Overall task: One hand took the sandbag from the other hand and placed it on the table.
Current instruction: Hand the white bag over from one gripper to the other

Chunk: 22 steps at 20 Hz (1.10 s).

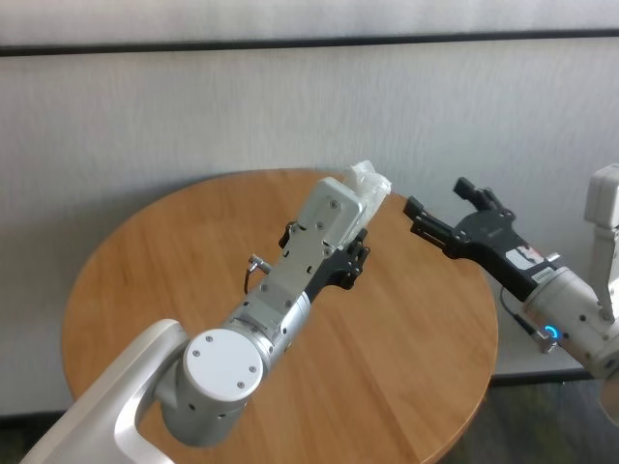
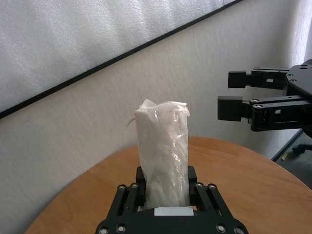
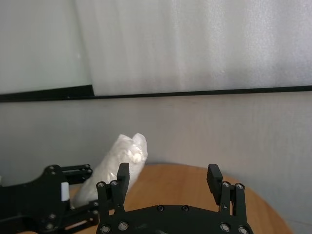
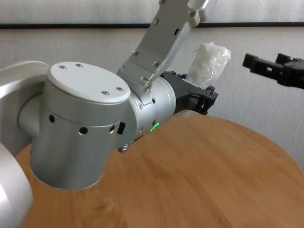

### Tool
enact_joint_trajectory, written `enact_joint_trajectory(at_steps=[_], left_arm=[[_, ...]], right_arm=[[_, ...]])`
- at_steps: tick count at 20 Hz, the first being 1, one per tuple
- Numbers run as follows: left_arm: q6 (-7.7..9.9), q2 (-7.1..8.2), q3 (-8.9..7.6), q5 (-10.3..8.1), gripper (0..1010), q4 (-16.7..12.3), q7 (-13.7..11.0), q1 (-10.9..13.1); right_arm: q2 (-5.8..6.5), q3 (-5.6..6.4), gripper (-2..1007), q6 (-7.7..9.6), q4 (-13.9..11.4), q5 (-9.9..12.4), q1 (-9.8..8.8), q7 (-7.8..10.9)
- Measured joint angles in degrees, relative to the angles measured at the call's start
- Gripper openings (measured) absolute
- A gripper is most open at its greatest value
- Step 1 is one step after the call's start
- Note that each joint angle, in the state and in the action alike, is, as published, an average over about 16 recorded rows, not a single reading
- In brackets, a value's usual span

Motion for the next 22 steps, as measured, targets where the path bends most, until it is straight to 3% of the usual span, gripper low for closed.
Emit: enact_joint_trajectory(at_steps=[6, 10, 16, 22], left_arm=[[-0.02, 0.01, 0.00, 0.00, 502, 0.01, 0.00, 0.00], [-0.03, 0.01, 0.01, 0.00, 502, 0.02, 0.00, 0.00], [-0.03, 0.01, 0.01, 0.00, 502, 0.02, 0.00, 0.00], [-0.03, 0.01, 0.01, 0.00, 502, 0.02, 0.00, 0.00]], right_arm=[[-3.04, 1.21, 1001, 4.78, 2.00, 8.75, 1.22, 4.89], [-4.53, 1.11, 1001, 7.78, 3.34, 12.94, 2.05, 7.13], [-5.59, -0.23, 1001, 10.87, 5.07, 16.47, 3.58, 9.74], [-5.74, -1.99, 1001, 12.05, 6.76, 17.94, 5.35, 11.72]])
